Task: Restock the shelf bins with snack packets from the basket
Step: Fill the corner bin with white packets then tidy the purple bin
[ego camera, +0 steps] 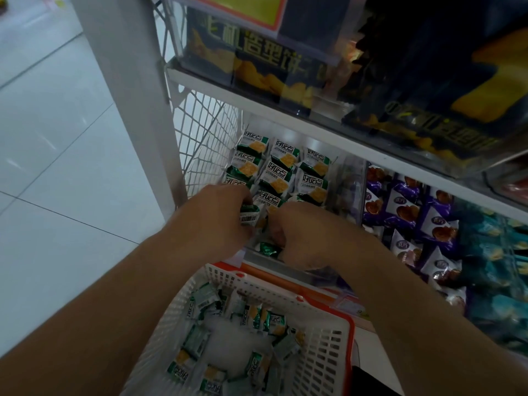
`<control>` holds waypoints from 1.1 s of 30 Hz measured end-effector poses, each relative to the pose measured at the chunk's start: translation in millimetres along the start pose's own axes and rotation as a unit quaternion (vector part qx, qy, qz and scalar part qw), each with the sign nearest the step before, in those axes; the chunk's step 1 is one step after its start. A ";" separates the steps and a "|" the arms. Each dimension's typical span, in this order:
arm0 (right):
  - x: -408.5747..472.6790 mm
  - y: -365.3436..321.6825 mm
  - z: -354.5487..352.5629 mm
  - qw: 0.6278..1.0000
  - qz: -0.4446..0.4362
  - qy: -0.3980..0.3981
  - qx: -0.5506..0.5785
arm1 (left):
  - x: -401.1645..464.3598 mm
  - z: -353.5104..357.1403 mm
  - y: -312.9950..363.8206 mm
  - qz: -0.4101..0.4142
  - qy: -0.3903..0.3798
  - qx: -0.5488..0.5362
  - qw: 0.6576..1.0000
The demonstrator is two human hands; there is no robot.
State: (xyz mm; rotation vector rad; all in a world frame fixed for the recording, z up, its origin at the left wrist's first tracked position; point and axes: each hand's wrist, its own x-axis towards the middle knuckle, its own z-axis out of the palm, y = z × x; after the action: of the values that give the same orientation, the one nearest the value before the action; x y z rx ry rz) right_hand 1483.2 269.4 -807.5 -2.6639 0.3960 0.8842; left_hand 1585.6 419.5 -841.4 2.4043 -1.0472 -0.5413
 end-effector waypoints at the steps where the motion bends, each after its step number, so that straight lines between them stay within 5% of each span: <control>1: 1.7 0.8 0.5 1.000 -0.002 -0.010 0.013 | 0.4 0.5 -0.3 -0.001 0.000 -0.001 1.000; 6: 3.9 4.7 -1.7 0.998 0.001 -0.054 0.020 | 1.9 -0.8 -0.7 -0.002 -0.012 0.005 1.000; 12: -9.1 3.2 -8.0 0.995 0.027 0.043 -0.083 | 4.3 -3.6 2.6 -0.011 -0.021 0.009 1.000; 17: -14.6 -1.9 -2.8 0.988 0.058 0.028 -0.139 | 4.6 -5.0 3.8 -0.011 -0.024 0.006 1.000; 22: -3.7 4.9 -15.1 0.993 0.052 0.096 0.046 | 4.1 -10.8 5.7 -0.015 -0.025 -0.001 1.000; 25: 6.0 2.2 -15.0 0.979 -0.024 0.115 0.166 | 4.7 -14.9 7.9 -0.016 -0.033 -0.011 0.999; 28: 14.1 -4.1 -1.8 0.972 -0.076 0.128 0.183 | 5.6 -20.2 9.8 -0.023 -0.051 -0.025 0.998; 33: 9.3 8.0 -12.9 0.949 -0.031 0.184 0.254 | 5.7 -29.8 18.2 -0.018 -0.042 -0.062 0.997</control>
State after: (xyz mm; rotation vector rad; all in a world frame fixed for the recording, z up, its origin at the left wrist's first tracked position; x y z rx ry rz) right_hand 1494.5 255.8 -805.0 -2.3229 0.5357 0.2102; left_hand 1594.2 411.7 -808.0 2.3134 -0.9773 -0.7031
